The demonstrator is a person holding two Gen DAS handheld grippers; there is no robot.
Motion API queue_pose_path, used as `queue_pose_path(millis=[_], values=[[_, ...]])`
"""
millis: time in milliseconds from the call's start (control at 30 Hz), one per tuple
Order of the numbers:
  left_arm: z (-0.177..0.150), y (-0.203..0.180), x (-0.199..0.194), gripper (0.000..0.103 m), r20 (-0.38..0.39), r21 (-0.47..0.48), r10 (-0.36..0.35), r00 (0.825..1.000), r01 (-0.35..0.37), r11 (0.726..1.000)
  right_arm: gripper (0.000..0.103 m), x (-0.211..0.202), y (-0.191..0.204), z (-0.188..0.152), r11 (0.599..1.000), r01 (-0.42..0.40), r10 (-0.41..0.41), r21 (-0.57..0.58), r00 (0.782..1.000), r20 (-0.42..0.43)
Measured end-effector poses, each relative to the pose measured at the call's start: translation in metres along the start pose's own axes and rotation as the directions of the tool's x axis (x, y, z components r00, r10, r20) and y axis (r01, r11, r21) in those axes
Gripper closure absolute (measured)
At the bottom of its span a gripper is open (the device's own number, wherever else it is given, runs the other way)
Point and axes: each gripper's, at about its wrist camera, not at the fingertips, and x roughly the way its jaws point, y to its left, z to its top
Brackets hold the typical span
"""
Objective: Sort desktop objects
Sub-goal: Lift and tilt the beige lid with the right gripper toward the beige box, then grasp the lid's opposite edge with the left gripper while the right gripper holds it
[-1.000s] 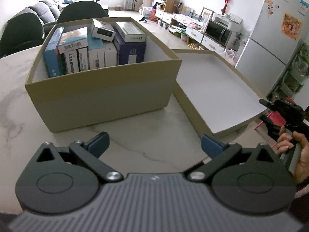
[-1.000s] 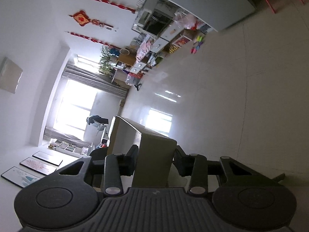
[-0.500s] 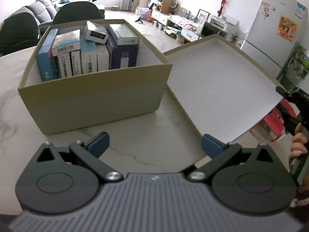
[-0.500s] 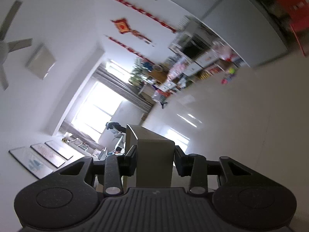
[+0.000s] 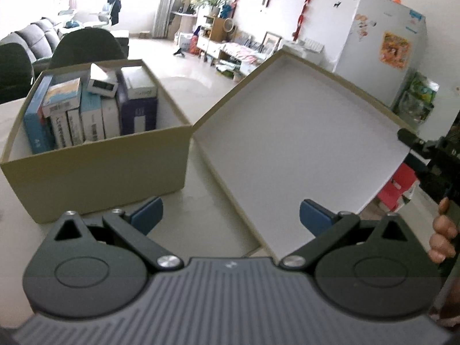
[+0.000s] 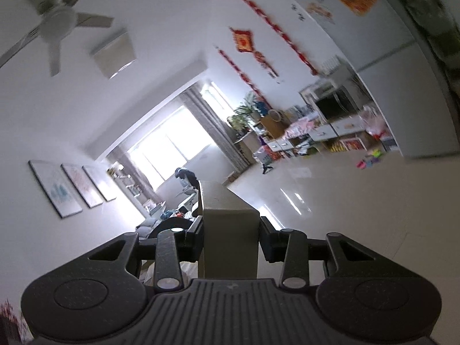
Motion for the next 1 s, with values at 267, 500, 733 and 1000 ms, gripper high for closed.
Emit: queue_pose_path(millis=[267,500,733,1000], values=[[0.011,-0.015,-0.020,0.000,0.075,0.016,-0.043,0.996,0.042,0.999,0.061,-0.025,0.027,-0.007,0.992,-0.032,0.031,-0.123,0.999,-0.011],[0.051,-0.028,-0.016,0.000,0.023,0.018,-0.151,0.988,0.151,0.988,0.061,-0.046,0.061,-0.016,0.966,-0.050,0.051,-0.252,0.999,-0.004],[0.087,-0.045,-0.009,0.000,-0.019,0.040,-0.162,0.987,0.163,0.986,0.061,-0.055,0.088,-0.026,0.938,-0.051,0.051,-0.343,0.999,-0.006],[0.101,-0.050,-0.002,0.001,-0.085,0.030,-0.155,0.984,0.158,0.987,0.060,-0.059,0.111,-0.037,0.901,-0.057,0.048,-0.429,0.998,-0.032]])
